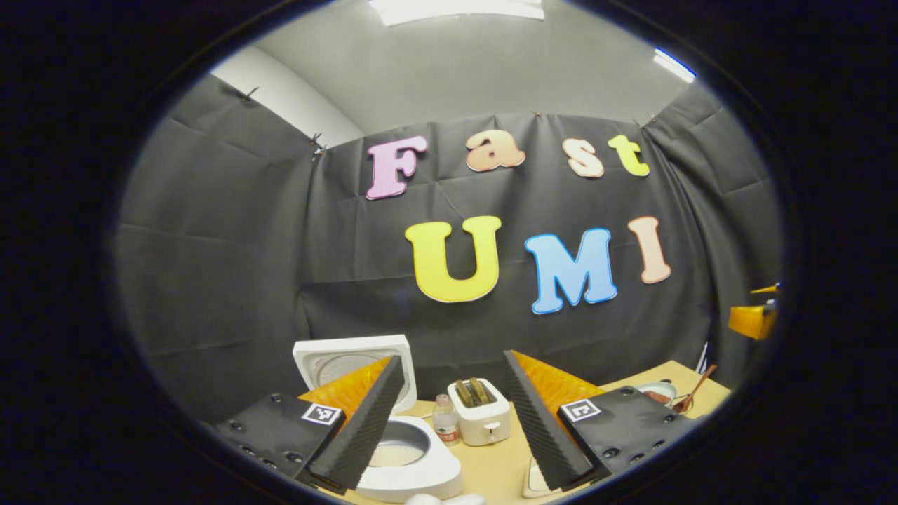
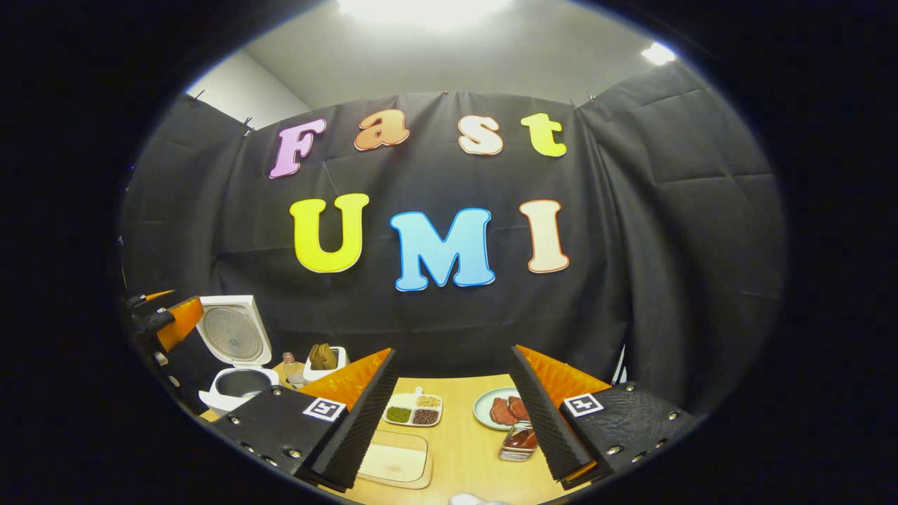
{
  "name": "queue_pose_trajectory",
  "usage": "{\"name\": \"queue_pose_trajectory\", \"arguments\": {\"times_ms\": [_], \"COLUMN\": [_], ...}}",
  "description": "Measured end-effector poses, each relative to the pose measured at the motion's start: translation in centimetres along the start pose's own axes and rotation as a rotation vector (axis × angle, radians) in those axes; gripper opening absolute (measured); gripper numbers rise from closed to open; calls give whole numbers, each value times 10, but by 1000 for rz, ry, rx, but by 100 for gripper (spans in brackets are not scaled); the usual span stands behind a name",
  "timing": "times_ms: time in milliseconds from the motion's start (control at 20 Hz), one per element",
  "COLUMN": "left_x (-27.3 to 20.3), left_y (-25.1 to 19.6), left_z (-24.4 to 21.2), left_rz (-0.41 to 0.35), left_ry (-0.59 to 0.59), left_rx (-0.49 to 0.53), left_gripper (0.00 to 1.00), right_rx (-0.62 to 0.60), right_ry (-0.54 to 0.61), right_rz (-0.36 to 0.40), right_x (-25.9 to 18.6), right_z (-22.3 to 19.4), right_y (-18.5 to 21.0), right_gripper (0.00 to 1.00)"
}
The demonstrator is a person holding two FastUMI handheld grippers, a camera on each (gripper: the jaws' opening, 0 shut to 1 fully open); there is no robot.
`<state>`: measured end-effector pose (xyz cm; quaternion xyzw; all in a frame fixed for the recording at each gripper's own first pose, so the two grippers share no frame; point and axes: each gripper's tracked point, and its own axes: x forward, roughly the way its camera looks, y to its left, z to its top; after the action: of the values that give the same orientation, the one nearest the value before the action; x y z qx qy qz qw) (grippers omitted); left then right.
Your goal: Close the left gripper, press the button to open the rice cooker; take a wooden spoon from the chopstick holder with the right hand, scoop a spoonful of rice and pour it into the rice cooker, then put the wooden spoon back into the chopstick holder.
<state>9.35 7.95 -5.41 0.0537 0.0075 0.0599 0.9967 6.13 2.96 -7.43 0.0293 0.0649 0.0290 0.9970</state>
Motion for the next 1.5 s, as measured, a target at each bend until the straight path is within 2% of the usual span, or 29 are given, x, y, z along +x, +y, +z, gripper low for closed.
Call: {"name": "queue_pose_trajectory", "arguments": {"times_ms": [200,250,450,600,850,1050,1250,1300,1500], "left_x": [24,35,97,152,240,295,318,327,323], "left_y": [14,24,79,118,188,226,234,235,229], "left_z": [9,12,42,46,0,-69,-126,-116,-123], "left_rz": [2,22,121,170,280,355,365,360,352], "left_ry": [-6,-6,-56,-52,72,227,391,352,423], "left_rx": [-15,-18,-6,-19,-97,-80,-94,-90,-104], "left_gripper": [97,95,99,99,98,96,96,96,98], "right_rx": [28,28,26,31,46,55,51,55,69], "right_ry": [41,50,87,109,158,208,229,229,226], "right_rz": [5,4,17,25,24,9,1,3,16], "right_x": [4,7,16,20,23,23,23,24,24], "right_z": [-5,-6,-10,-13,-25,-38,-43,-42,-41], "right_y": [6,6,10,10,3,-8,-13,-12,-10], "right_gripper": [97,97,98,98,98,98,98,98,98]}}
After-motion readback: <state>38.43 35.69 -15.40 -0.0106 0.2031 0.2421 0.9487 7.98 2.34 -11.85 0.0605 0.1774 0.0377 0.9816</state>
